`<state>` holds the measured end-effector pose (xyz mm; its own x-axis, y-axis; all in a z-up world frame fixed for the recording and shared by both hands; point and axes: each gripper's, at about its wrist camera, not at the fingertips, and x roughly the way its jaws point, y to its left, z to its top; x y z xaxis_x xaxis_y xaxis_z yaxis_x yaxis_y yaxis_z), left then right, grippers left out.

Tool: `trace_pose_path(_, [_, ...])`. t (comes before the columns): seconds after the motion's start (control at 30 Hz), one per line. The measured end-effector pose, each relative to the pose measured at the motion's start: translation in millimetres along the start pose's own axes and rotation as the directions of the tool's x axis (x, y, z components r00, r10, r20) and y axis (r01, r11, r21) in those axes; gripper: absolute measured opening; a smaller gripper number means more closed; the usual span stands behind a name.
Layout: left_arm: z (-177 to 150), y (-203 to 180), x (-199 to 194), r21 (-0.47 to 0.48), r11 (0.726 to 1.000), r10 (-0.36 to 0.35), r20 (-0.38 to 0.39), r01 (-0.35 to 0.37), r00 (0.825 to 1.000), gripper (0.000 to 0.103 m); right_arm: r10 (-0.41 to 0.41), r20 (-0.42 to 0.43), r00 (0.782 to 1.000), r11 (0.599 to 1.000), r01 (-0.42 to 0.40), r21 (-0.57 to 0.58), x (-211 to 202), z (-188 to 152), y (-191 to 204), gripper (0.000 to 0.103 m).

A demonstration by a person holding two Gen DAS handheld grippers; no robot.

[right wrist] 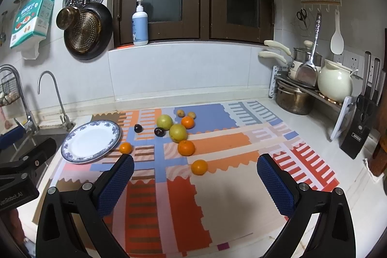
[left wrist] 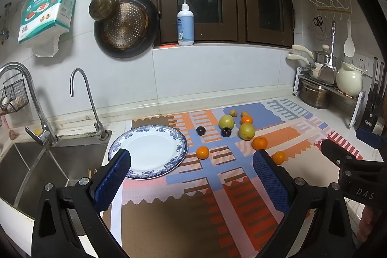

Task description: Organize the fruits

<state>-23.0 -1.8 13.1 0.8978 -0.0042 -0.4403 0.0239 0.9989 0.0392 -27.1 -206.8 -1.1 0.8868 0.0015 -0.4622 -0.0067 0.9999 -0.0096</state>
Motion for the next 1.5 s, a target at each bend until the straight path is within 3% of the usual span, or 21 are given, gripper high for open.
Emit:
trace_pose_path(0.53, [3, 0, 5, -0.001, 1.0, -0.005, -0.004, 0.005, 1.0, 0.103, 0.001, -0.005, 1.0, 1.0, -0.001, -0.001, 7, 1, 3, 0.102])
trace_pose_path(1.3, [2, 15, 63, 0.052, 0.997, -0.047, -0.032, 0.048, 0.998, 0.102, -0.019, -0.071, 0.997, 1.0, 0.02, 0.008, 52, -2, 20, 0.102])
trace_pose_path(1.5, [-3, 14, 93, 0.079, 0.993, -0.082, -0.091, 0.089, 0.993, 0.092, -0.035, -0.093, 0.995, 0.999, 0.035, 0.005, 70, -10, 25, 0.102])
